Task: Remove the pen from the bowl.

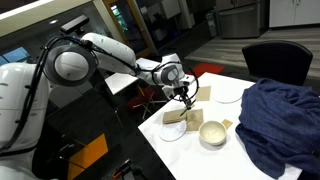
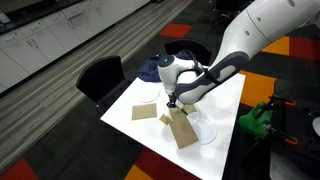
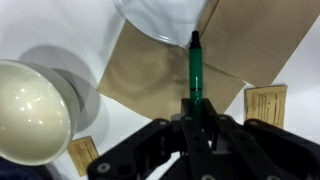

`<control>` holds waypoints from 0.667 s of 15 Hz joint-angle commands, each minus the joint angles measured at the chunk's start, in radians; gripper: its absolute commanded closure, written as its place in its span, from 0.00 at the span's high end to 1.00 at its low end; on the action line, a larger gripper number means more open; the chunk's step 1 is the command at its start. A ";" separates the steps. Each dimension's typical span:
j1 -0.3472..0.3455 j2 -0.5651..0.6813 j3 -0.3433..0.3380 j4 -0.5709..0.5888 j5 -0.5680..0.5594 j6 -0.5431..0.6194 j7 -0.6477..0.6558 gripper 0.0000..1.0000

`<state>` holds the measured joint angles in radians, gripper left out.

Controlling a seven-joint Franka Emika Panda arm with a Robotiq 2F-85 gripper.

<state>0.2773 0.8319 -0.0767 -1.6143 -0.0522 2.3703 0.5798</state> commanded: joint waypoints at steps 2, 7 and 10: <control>-0.021 0.054 -0.003 0.093 0.038 -0.027 0.027 0.03; -0.043 0.082 -0.016 0.144 0.063 -0.021 0.076 0.03; -0.059 0.097 -0.020 0.171 0.080 -0.021 0.102 0.03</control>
<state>0.2299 0.9038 -0.0912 -1.4967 -0.0033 2.3703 0.6446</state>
